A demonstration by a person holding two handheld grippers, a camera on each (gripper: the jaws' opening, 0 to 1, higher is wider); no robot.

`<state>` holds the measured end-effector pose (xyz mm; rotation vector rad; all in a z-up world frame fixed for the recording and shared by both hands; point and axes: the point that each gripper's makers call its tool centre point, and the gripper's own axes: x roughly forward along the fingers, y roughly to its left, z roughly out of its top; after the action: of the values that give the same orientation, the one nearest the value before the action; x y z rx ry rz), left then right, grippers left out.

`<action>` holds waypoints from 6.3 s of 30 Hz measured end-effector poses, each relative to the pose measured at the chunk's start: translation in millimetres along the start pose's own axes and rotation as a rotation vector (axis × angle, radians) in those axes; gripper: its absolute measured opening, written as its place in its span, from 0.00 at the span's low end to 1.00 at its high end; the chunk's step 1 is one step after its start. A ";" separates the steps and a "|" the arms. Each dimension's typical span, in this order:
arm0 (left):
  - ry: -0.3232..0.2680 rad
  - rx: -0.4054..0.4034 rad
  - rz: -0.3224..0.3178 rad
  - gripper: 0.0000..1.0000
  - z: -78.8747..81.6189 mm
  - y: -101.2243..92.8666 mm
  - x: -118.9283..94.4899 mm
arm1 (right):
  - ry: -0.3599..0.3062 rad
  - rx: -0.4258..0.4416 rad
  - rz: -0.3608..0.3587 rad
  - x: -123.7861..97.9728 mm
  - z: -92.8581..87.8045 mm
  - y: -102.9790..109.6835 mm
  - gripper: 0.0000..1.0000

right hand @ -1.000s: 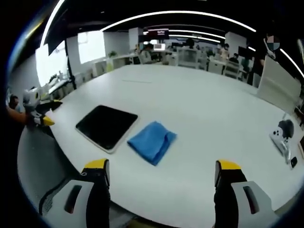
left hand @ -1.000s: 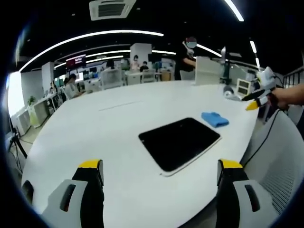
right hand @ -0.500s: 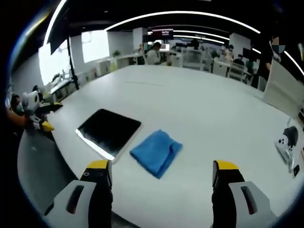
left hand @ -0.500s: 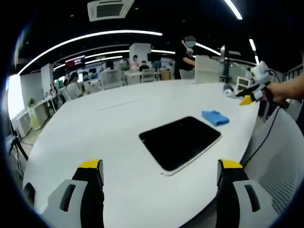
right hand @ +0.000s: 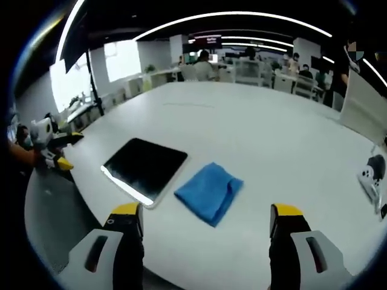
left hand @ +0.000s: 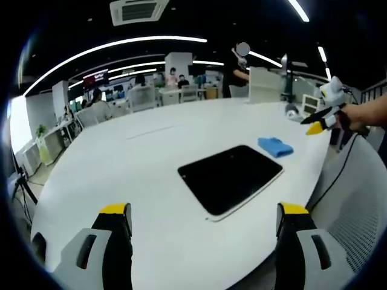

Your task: Wipe the mirror surface with the cleaning cloth until all visible marks leave the cleaned area.

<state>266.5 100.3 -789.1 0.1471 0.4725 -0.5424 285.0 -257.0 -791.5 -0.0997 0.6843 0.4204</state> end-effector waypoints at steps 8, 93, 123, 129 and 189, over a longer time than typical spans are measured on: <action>0.001 -0.008 0.003 0.99 -0.5 1.4 -1.7 | 0.032 -0.043 0.018 2.3 -4.9 7.2 0.85; 0.009 -0.026 -0.030 1.00 -6.5 0.8 3.1 | 0.140 0.270 0.083 99.2 49.6 11.3 0.00; -0.009 -0.052 -0.084 1.00 -4.6 -7.7 5.3 | 0.169 0.266 0.088 126.4 51.7 34.8 0.00; -0.003 -0.054 -0.118 1.00 -5.9 -14.2 6.2 | 0.191 0.241 0.095 139.0 54.2 41.5 0.00; 0.020 -0.083 -0.146 1.00 -11.3 -17.9 8.1 | 0.300 0.165 0.148 192.4 53.6 97.6 0.00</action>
<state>258.8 84.2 -803.1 0.0386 0.5271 -0.6634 410.5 -89.8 -867.0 0.0462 1.0238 0.4944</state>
